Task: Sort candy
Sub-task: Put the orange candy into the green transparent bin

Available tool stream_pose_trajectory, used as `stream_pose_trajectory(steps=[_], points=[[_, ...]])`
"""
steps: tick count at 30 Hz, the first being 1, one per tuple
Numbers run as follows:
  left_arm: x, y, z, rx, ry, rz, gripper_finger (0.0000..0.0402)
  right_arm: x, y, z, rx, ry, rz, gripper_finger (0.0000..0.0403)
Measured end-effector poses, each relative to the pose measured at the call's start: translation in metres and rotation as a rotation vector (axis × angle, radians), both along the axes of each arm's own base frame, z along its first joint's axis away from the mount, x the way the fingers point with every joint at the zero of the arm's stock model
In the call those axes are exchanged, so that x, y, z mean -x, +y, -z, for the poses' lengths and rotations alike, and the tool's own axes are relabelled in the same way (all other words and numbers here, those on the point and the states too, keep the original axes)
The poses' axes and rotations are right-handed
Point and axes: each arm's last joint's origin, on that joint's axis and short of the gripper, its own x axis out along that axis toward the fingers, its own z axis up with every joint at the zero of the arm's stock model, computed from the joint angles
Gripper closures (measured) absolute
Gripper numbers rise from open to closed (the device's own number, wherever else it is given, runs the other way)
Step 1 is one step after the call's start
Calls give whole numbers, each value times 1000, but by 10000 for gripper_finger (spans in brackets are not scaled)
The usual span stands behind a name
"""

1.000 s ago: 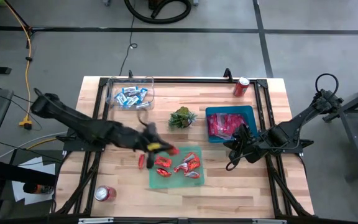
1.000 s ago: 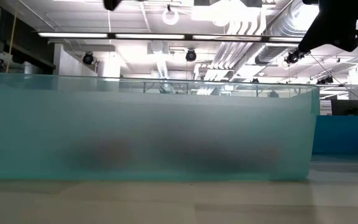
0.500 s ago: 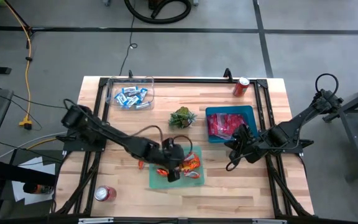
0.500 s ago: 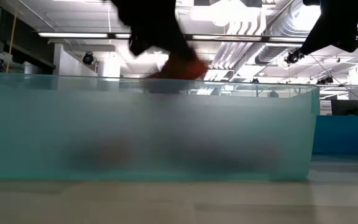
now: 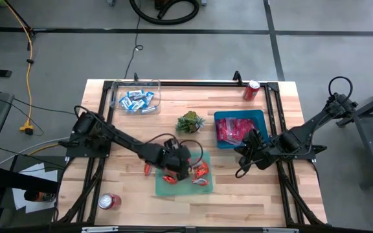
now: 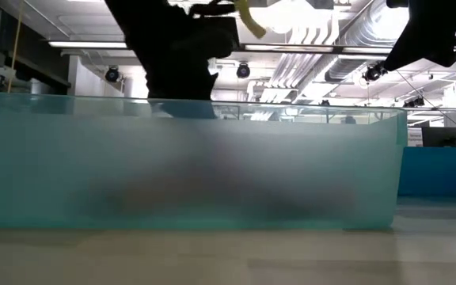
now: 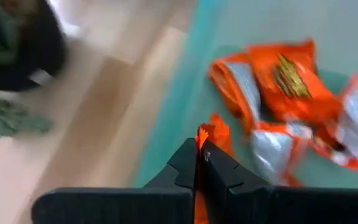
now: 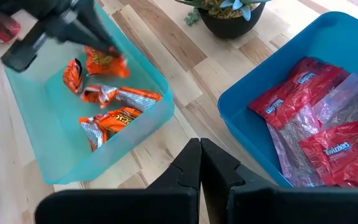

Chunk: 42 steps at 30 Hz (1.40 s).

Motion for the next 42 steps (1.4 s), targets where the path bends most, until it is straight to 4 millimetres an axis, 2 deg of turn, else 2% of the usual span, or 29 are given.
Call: stream_pose_trajectory(steps=[8, 13, 21, 29, 35, 39, 42], points=[[-6, 15, 5, -1, 12, -40, 401, 0, 0, 0, 1, 0, 4, 403], [-7, 7, 7, 97, 1, -10, 401, 0, 0, 0, 1, 0, 4, 403], [-7, -7, 4, 134, -26, 47, 402, 1, -1, 0, 17, 4, 8, 403], [-11, 11, 6, 101, 5, 48, 395, 1, -1, 0, 21, 1, 14, 403], [-11, 18, 4, 176, 41, 39, 337, 0, -1, 0, 13, -4, 20, 403], [-9, 18, -22, 245, 78, 48, 279, 1, -1, 0, 13, -1, 16, 403], [5, 18, -45, 245, 115, 20, 238, 1, -1, 1, 15, 2, 13, 403]])
